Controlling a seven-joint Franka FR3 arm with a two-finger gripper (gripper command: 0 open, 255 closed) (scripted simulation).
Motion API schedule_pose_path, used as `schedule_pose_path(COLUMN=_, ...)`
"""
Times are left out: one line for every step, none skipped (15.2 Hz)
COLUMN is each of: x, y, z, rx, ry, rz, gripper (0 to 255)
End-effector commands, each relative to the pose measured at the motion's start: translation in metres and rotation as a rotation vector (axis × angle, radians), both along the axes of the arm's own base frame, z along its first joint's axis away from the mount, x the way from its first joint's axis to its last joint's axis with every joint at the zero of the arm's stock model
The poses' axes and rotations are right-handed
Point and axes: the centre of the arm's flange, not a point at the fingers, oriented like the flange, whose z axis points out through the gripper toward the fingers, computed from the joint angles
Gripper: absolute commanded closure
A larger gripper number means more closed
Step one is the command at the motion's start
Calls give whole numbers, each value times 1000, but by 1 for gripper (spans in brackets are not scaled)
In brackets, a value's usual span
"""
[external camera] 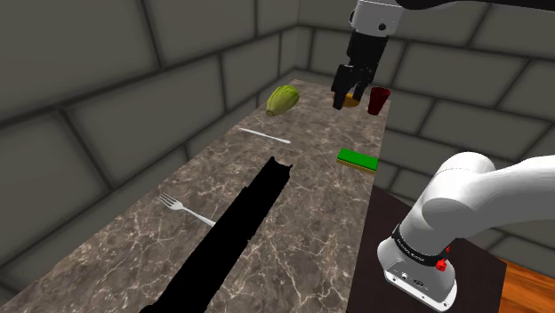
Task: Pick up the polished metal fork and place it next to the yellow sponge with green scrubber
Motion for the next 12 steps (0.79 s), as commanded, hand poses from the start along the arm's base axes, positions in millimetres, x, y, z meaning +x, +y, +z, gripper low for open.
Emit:
schedule_pose_path(x=0, y=0, z=0, rx=0, ry=0, rz=0, gripper=0)
schedule_pose_path(x=6, y=10, z=-6, rx=-1, ry=0, rz=3, gripper=0)
schedule_pose_path(x=12, y=21, z=-12, rx=-1, ry=0, rz=5, gripper=0)
schedule_pose_path(x=18, y=31, z=-17, rx=-2, ry=0, rz=8, gripper=0)
schedule_pose_path(x=24, y=41, z=-23, rx=-2, ry=0, rz=11, gripper=0)
schedule_pose_path(x=30, y=52, z=-29, rx=-3, ry=0, rz=13, gripper=0)
schedule_pose_path(x=36, y=62, z=-35, rx=-3, ry=0, rz=16, gripper=0)
schedule_pose_path(x=42, y=73, z=-40, rx=-4, ry=0, rz=19, gripper=0)
schedule_pose_path(x=47, y=83, z=-46, rx=-5, ry=0, rz=22, gripper=0)
schedule_pose_path(x=53, y=93, z=-52, rx=-5, ry=0, rz=24, gripper=0)
schedule_pose_path(x=59, y=104, z=-58, rx=-6, ry=0, rz=27, gripper=0)
schedule_pose_path(x=65, y=114, z=-64, rx=-6, ry=0, rz=30, gripper=0)
